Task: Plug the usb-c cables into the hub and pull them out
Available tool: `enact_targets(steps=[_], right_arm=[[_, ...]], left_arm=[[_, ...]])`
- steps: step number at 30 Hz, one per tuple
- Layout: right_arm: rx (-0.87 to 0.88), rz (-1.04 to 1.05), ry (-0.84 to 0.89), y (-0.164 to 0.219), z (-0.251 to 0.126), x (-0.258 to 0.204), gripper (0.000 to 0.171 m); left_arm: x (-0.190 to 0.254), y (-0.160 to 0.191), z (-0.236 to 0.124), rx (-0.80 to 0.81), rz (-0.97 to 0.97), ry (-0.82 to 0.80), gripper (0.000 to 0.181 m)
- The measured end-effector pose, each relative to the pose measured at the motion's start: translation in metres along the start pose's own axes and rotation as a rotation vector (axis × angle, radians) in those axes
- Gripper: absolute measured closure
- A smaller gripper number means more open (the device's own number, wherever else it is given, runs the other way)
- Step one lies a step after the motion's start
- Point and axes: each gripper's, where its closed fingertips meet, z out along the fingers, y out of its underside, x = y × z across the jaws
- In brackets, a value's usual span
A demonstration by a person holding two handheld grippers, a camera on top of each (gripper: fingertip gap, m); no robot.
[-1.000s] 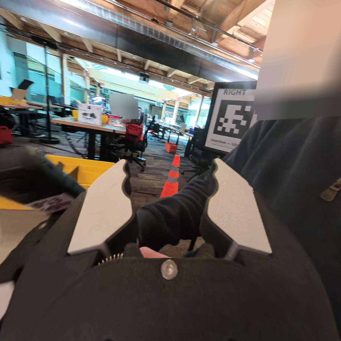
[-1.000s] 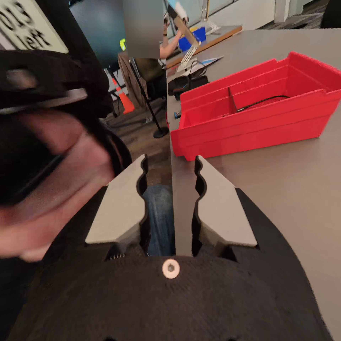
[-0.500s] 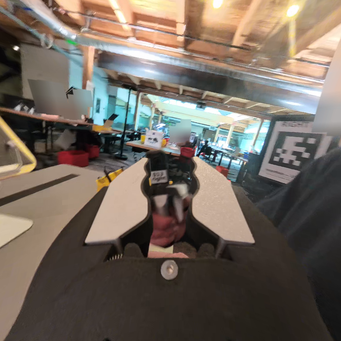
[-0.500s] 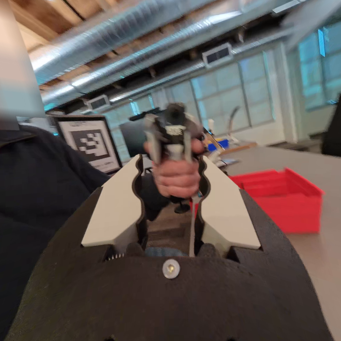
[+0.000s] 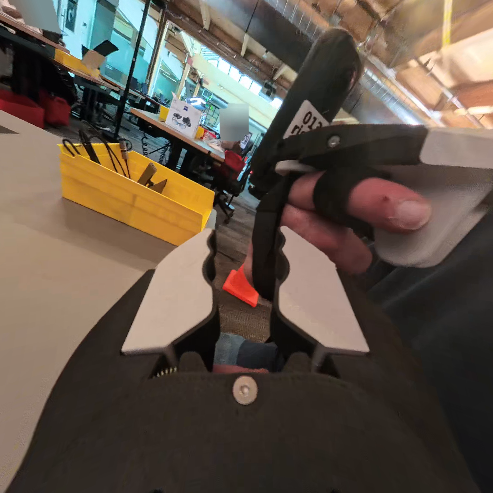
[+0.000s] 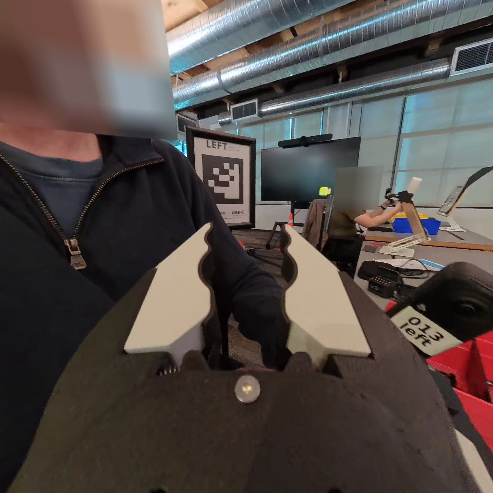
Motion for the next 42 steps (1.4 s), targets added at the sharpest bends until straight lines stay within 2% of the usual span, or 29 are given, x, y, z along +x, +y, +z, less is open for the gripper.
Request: enact_targets(steps=[5, 9, 12, 13, 15, 18, 20, 22, 24, 26, 28, 30, 32, 33, 35, 38, 41, 42], right_arm=[[-0.026, -0.007, -0.015, 0.000, 0.010, -0.009, 0.106], [-0.036, -0.005, -0.015, 0.002, 0.023, -0.013, 0.075], [0.039, -0.010, -0.008, -0.007, 0.031, -0.018, 0.048], [0.080, -0.009, -0.010, -0.014, 0.033, -0.019, 0.047], [0.171, -0.020, -0.056, -0.026, 0.036, -0.031, 0.057], [0.206, -0.062, -0.098, -0.034, 0.041, -0.047, 0.099], [0.225, -0.059, -0.157, -0.043, 0.038, -0.059, 0.125], [0.269, -0.063, -0.217, -0.057, 0.028, -0.070, 0.135], [0.281, -0.111, -0.243, -0.070, 0.018, -0.082, 0.136], [0.255, -0.192, -0.164, -0.078, 0.008, -0.078, 0.139], [0.251, -0.224, 0.048, -0.084, -0.014, -0.042, 0.144], [0.229, -0.138, 0.325, -0.076, -0.050, 0.015, 0.146], [0.162, -0.057, 0.609, -0.048, -0.090, 0.070, 0.145], [0.086, -0.005, 0.682, -0.025, -0.100, 0.087, 0.137], [-0.071, 0.112, 0.694, 0.023, -0.097, 0.104, 0.124], [-0.175, 0.189, 0.620, 0.064, -0.067, 0.104, 0.119], [-0.218, 0.217, 0.600, 0.083, -0.054, 0.103, 0.143], [-0.215, 0.243, 0.581, 0.085, -0.053, 0.101, 0.139]], left_arm=[[0.004, -0.001, 0.003, -0.028, 0.056, -0.020, 0.135], [0.007, 0.003, 0.006, -0.043, 0.054, -0.015, 0.139], [0.014, 0.007, 0.008, -0.057, 0.055, 0.024, 0.141], [0.018, 0.008, 0.009, -0.056, 0.050, 0.043, 0.141], [0.027, 0.011, 0.012, -0.064, 0.036, 0.094, 0.144], [0.038, 0.010, 0.013, -0.059, 0.008, 0.166, 0.139], [0.039, 0.004, 0.013, -0.045, 0.021, 0.158, 0.129], [0.037, -0.005, 0.011, -0.029, 0.084, 0.114, 0.116], [0.026, -0.022, 0.001, 0.030, 0.106, 0.030, 0.126], [0.021, -0.045, -0.016, 0.136, 0.117, 0.019, 0.126], [0.034, -0.067, -0.033, 0.222, 0.160, 0.066, 0.127], [0.053, -0.081, -0.043, 0.243, 0.239, 0.116, 0.132], [0.076, -0.088, -0.047, 0.235, 0.326, 0.161, 0.136], [0.086, -0.090, -0.047, 0.228, 0.362, 0.178, 0.136], [0.103, -0.088, -0.043, 0.204, 0.409, 0.218, 0.137], [0.119, -0.070, -0.027, 0.130, 0.440, 0.270, 0.136], [0.128, -0.052, -0.016, 0.063, 0.455, 0.307, 0.135], [0.128, -0.049, -0.014, 0.041, 0.462, 0.294, 0.134]])
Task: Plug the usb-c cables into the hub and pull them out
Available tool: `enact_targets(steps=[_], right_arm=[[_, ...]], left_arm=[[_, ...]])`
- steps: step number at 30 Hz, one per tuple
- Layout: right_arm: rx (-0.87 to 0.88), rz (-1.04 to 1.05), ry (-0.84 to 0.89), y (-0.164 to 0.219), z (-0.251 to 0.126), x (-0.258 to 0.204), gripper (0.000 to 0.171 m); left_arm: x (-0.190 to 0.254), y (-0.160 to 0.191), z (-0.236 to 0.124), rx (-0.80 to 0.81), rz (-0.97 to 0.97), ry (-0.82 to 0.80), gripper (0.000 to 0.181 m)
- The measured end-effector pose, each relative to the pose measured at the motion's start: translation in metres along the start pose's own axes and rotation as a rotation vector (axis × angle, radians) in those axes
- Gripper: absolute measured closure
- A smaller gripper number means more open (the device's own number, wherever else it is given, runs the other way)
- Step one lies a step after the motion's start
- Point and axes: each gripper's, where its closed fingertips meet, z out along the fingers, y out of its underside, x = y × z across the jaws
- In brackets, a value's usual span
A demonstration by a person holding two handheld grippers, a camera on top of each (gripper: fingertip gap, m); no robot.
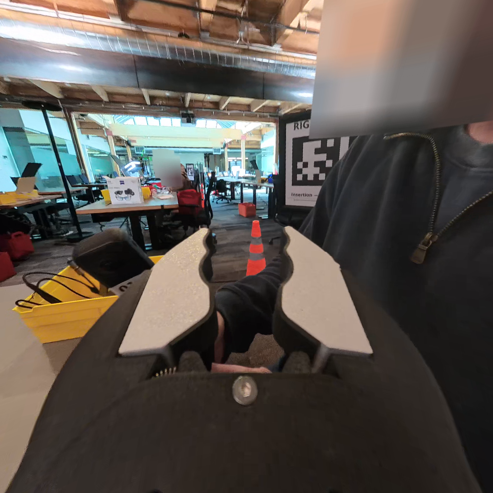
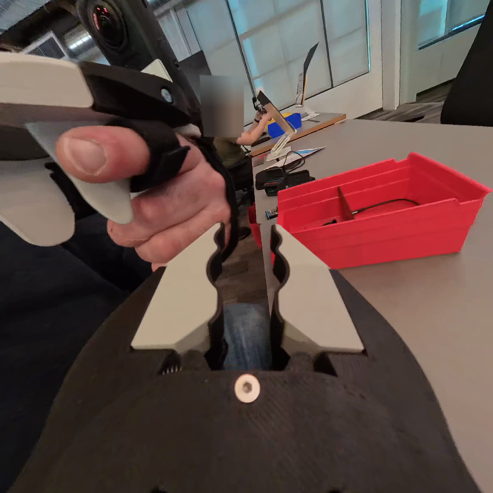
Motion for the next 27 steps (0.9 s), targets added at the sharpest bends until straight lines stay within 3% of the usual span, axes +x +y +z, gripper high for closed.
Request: enact_targets(steps=[2, 4, 11, 13, 16, 18, 22, 25, 27], right_arm=[[-0.034, 0.000, -0.002, 0.003, -0.002, 0.001, 0.127], [-0.069, -0.013, 0.008, 0.005, -0.003, 0.002, 0.127], [-0.136, 0.003, 0.010, 0.017, 0.007, -0.003, 0.140], [-0.140, 0.037, -0.062, 0.020, 0.008, -0.013, 0.147], [-0.189, 0.071, -0.233, 0.030, 0.008, -0.038, 0.143], [-0.197, 0.057, -0.312, 0.032, 0.007, -0.053, 0.140], [-0.087, 0.084, -0.426, 0.021, -0.006, -0.059, 0.101], [0.068, 0.052, -0.461, 0.001, -0.021, -0.056, 0.100], [0.163, 0.032, -0.377, -0.013, -0.034, -0.036, 0.108]], left_arm=[[0.008, 0.000, 0.004, 0.000, -0.008, 0.035, 0.132], [0.014, 0.002, 0.009, -0.015, 0.002, 0.054, 0.129], [0.024, 0.014, 0.022, -0.058, 0.003, 0.083, 0.126], [0.032, 0.016, 0.025, -0.075, 0.003, 0.120, 0.129], [0.072, 0.015, 0.036, -0.066, -0.001, 0.295, 0.144], [0.087, 0.023, 0.049, -0.105, 0.020, 0.318, 0.138], [0.101, -0.022, 0.044, 0.088, -0.062, 0.397, 0.126], [0.099, -0.044, 0.032, 0.129, -0.057, 0.393, 0.123], [0.091, -0.055, 0.021, 0.125, -0.005, 0.332, 0.126]])
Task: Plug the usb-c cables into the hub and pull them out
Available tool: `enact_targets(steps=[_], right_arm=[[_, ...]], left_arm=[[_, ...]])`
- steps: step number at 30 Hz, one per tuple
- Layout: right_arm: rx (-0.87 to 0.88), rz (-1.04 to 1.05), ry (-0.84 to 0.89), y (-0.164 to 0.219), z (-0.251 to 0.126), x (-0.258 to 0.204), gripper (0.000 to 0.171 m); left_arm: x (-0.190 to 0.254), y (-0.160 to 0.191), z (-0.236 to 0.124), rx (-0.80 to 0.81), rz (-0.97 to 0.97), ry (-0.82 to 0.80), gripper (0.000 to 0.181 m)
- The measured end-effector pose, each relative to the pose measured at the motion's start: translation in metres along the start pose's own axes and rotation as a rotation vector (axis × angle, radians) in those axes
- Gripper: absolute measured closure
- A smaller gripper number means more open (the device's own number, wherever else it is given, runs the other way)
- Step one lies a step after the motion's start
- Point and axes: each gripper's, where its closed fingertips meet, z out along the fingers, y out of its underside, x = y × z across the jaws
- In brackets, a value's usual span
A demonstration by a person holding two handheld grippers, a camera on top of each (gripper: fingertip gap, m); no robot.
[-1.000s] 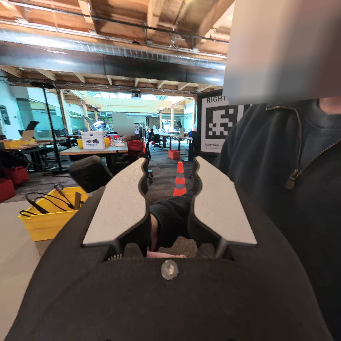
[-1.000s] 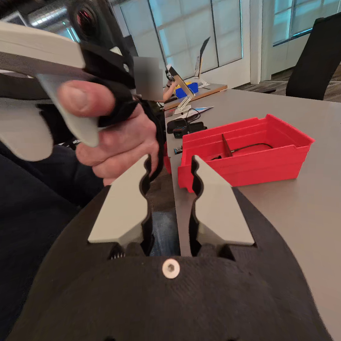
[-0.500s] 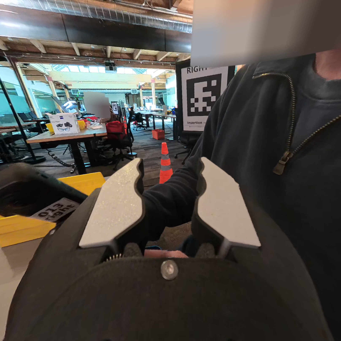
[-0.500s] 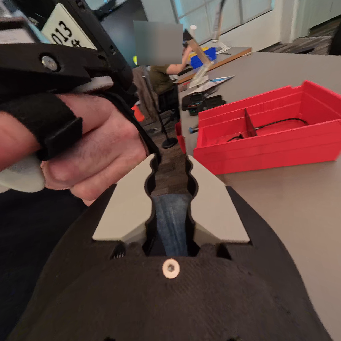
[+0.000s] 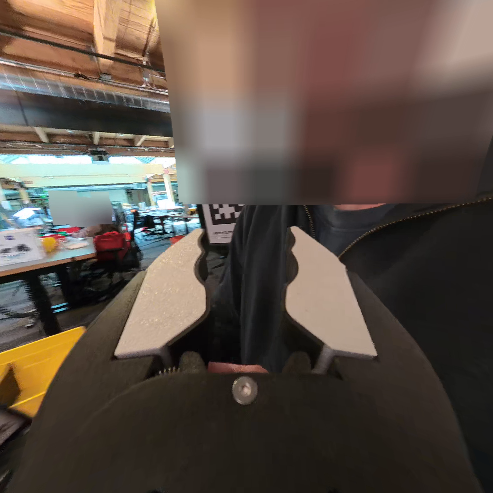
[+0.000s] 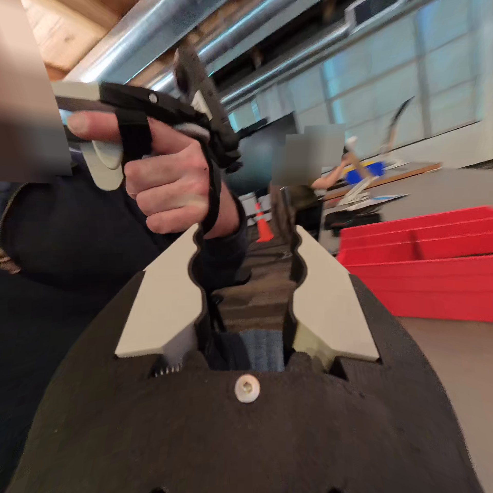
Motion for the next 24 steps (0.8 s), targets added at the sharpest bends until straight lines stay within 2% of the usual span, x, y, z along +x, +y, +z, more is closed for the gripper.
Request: enact_targets(steps=[2, 4, 6, 8, 10, 12, 14, 17, 21, 24], right_arm=[[0.060, -0.017, 0.108, -0.013, -0.022, 0.020, 0.121], [0.066, -0.068, 0.255, -0.016, -0.043, 0.042, 0.133], [0.038, -0.087, 0.397, -0.013, -0.062, 0.064, 0.151], [-0.001, -0.082, 0.537, -0.005, -0.079, 0.087, 0.151], [-0.044, -0.091, 0.621, 0.006, -0.089, 0.101, 0.151], [-0.105, -0.101, 0.681, 0.018, -0.093, 0.112, 0.150], [-0.173, -0.113, 0.708, 0.030, -0.094, 0.118, 0.147], [-0.261, -0.142, 0.743, 0.046, -0.094, 0.125, 0.146], [-0.353, -0.162, 0.777, 0.060, -0.099, 0.132, 0.145], [-0.382, -0.168, 0.791, 0.064, -0.102, 0.134, 0.145]], left_arm=[[-0.011, -0.007, -0.018, -0.067, 0.102, -0.109, 0.137], [-0.035, -0.020, -0.046, -0.128, 0.210, -0.303, 0.155], [-0.063, -0.023, -0.088, -0.279, 0.275, -0.534, 0.161], [-0.096, -0.015, -0.151, -0.509, 0.284, -0.835, 0.161], [-0.121, -0.011, -0.236, -0.764, 0.293, -1.212, 0.159], [-0.122, -0.004, -0.304, -0.954, 0.251, -1.437, 0.156], [-0.116, 0.016, -0.353, -1.059, 0.095, -1.538, 0.137], [-0.113, 0.041, -0.407, -1.082, -0.058, -1.654, 0.125], [-0.108, 0.086, -0.446, -1.106, -0.255, -1.679, 0.117], [-0.104, 0.110, -0.467, -1.161, -0.314, -1.696, 0.120]])
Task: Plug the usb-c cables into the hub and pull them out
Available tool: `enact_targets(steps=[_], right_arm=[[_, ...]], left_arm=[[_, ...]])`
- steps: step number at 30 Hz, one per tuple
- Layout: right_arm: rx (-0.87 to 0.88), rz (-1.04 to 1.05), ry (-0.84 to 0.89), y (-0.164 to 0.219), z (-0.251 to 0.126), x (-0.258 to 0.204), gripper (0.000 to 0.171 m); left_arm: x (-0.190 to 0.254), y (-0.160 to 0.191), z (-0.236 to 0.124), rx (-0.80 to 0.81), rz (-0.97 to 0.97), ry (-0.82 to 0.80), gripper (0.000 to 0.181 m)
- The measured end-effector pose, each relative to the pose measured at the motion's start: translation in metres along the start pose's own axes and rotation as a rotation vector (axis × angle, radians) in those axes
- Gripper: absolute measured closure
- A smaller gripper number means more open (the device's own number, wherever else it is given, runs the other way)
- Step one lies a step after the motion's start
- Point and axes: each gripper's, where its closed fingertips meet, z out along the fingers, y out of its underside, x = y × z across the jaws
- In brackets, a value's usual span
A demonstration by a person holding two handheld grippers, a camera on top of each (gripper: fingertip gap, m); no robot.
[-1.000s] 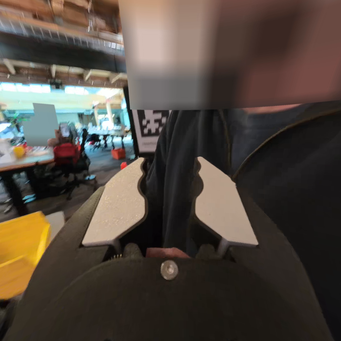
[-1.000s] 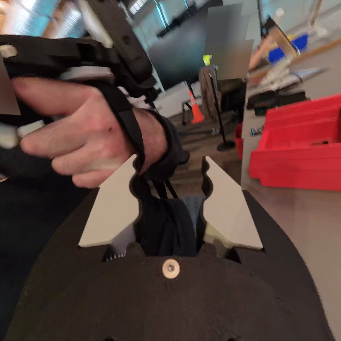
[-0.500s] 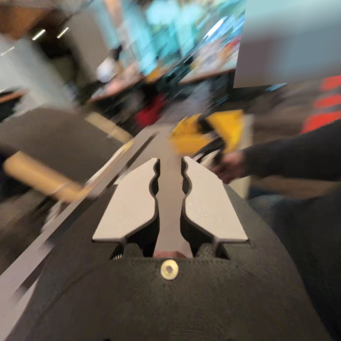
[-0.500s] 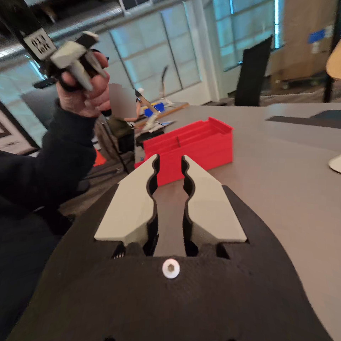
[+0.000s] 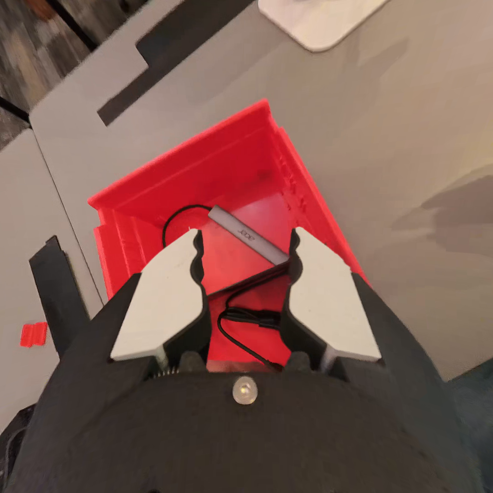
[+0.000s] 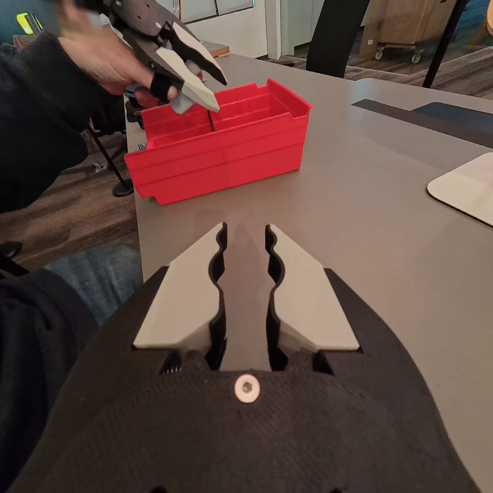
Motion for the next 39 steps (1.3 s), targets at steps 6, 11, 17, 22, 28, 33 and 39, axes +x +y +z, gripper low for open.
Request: enact_targets(steps=[6, 11, 17, 22, 28, 33, 39], right_arm=[[-0.052, -0.029, 0.020, 0.010, 0.008, -0.001, 0.145], [-0.094, -0.092, 0.010, 0.014, 0.019, -0.014, 0.145], [-0.095, -0.113, -0.004, 0.012, 0.022, -0.023, 0.143], [-0.093, -0.106, -0.004, 0.011, 0.020, -0.022, 0.143], [-0.091, -0.095, -0.009, 0.011, 0.020, -0.021, 0.143], [-0.097, -0.096, -0.010, 0.012, 0.020, -0.022, 0.143], [-0.096, -0.093, -0.016, 0.013, 0.020, -0.022, 0.143]], left_arm=[[-0.004, 0.013, 0.018, -0.028, -0.016, 0.000, 0.119], [-0.018, 0.014, 0.029, -0.087, -0.006, -0.046, 0.120], [-0.028, 0.001, 0.061, -0.216, -0.024, 0.020, 0.122], [-0.037, 0.014, 0.084, -0.379, -0.135, 0.117, 0.117], [-0.029, 0.029, 0.104, -0.532, -0.125, 0.140, 0.120], [-0.023, 0.052, 0.124, -0.660, -0.142, 0.153, 0.122], [-0.028, 0.059, 0.134, -0.692, -0.150, 0.133, 0.140]])
